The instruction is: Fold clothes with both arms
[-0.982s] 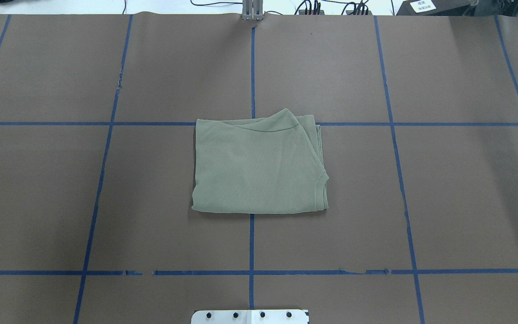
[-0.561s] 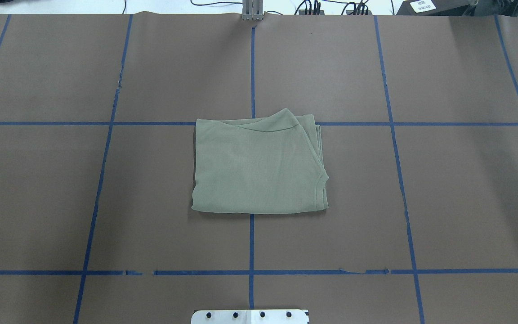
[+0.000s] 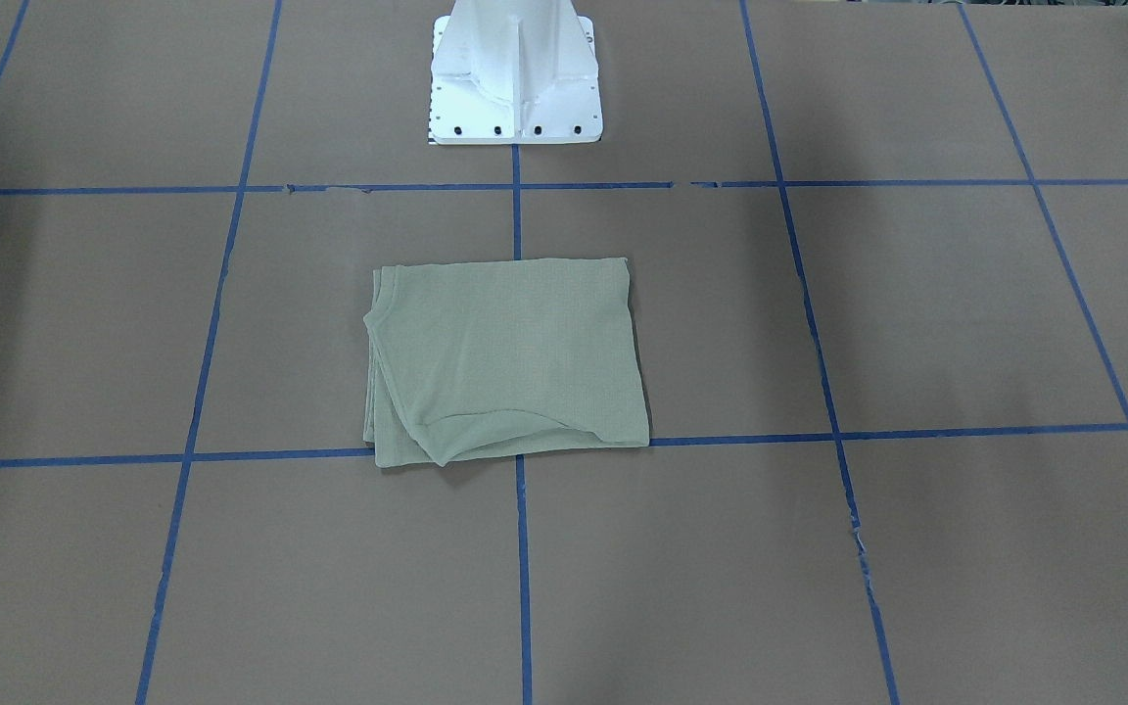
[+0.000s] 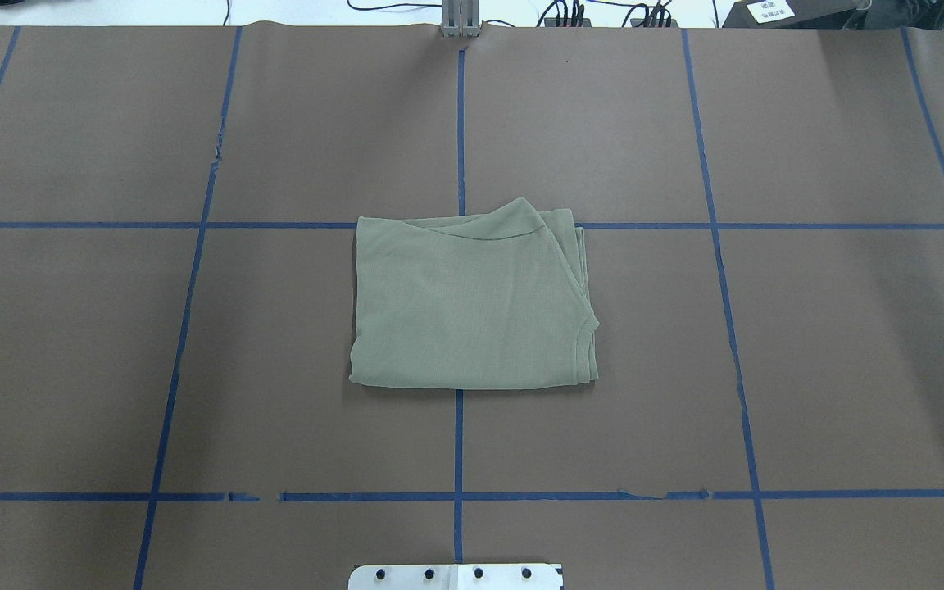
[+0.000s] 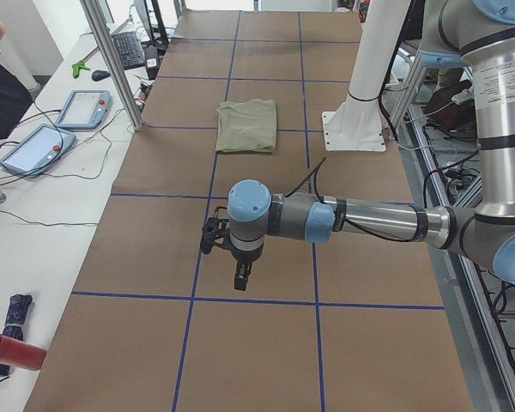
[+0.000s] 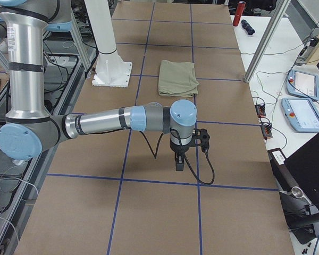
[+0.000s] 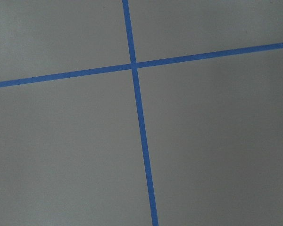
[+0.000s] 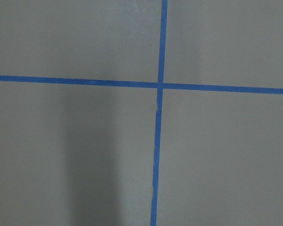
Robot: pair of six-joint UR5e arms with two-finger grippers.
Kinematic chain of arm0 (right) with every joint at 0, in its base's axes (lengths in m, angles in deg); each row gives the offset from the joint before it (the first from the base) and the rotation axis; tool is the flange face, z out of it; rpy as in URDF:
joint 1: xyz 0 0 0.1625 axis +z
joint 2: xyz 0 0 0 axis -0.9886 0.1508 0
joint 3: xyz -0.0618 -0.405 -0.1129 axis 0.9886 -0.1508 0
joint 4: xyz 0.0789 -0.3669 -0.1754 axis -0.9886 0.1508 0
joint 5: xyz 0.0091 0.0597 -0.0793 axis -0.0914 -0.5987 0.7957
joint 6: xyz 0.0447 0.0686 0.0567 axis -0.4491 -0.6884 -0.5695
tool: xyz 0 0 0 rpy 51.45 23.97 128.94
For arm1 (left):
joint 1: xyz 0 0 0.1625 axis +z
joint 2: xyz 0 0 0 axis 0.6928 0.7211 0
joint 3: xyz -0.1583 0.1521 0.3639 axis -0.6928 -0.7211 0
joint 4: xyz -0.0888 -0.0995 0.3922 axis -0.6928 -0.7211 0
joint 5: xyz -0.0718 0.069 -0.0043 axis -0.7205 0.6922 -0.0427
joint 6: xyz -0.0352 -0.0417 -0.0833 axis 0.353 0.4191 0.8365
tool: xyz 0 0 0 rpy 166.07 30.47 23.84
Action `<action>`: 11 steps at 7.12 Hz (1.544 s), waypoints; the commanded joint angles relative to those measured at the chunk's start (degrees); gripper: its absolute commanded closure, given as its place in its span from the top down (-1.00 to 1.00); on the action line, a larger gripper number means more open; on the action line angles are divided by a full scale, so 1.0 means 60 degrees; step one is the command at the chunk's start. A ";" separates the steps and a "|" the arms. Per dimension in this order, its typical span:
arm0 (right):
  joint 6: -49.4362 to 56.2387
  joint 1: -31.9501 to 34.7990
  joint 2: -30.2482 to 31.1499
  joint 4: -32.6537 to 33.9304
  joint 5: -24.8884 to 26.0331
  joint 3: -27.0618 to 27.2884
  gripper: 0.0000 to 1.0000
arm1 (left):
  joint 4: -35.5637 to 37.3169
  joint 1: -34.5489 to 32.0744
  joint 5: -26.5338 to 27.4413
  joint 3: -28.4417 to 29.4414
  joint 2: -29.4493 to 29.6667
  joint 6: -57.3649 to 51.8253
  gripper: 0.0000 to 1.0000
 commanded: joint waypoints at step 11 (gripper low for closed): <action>-0.0003 -0.0015 0.0037 -0.0017 0.0067 0.0033 1.00 | 0.0007 -0.0023 0.0004 -0.0078 -0.0325 -0.0750 1.00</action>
